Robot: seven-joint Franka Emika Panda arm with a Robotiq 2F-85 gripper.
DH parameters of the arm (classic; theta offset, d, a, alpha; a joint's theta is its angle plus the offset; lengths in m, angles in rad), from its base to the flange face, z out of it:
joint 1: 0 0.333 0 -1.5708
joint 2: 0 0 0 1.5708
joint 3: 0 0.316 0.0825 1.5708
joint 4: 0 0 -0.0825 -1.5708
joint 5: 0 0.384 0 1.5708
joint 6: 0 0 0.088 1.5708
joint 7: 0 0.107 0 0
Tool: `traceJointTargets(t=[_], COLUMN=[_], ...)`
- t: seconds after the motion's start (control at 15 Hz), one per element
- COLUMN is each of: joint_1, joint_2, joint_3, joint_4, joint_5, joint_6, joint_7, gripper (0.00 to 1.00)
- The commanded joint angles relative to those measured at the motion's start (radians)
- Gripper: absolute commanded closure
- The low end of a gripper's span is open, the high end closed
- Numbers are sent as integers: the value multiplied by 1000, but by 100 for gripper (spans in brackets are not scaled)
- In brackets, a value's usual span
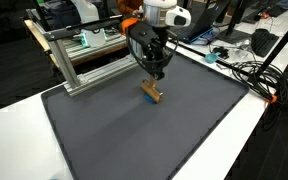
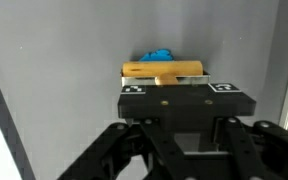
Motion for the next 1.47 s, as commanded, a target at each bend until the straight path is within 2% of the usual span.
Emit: traceJointTargets(t=[0.0, 0.8, 1.4], joint_1=[-9, -23, -36], joint_2=[54, 96, 136], joint_3=[18, 46, 61], joint_4=[21, 44, 99], joint_5=[12, 69, 128], joint_6=[28, 25, -24], joint_7=[-33, -74, -120], gripper=[77, 77, 77])
